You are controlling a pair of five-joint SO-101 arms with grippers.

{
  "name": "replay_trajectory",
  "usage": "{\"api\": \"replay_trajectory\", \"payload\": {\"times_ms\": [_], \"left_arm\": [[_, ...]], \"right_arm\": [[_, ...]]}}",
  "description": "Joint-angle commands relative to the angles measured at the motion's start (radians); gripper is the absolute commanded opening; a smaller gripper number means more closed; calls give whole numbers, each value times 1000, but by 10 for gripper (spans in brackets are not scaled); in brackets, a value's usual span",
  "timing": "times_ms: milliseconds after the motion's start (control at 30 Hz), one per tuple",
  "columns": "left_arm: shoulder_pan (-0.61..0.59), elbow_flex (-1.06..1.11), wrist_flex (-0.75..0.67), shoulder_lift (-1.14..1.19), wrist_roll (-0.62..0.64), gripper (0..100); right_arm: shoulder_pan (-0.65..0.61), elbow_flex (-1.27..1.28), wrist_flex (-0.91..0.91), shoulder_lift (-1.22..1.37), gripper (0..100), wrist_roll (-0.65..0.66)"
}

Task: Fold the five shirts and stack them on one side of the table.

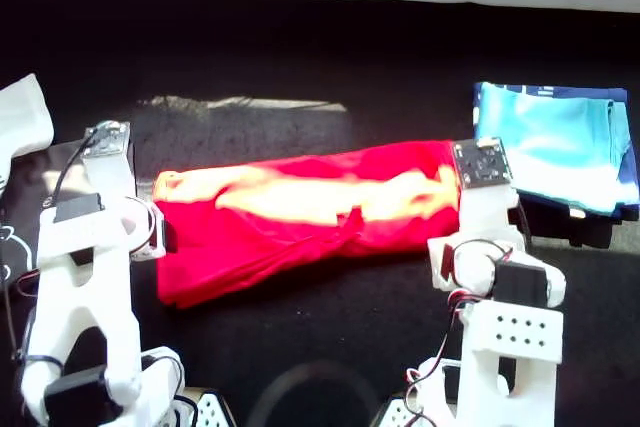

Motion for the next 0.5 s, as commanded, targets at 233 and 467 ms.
{"api": "replay_trajectory", "payload": {"times_ms": [233,467], "left_arm": [[-8,-193,6,358,17,213],[18,-217,46,387,15,196]], "right_arm": [[12,139,-16,-110,104,0],[13,176,-16,-157,104,0]]}}
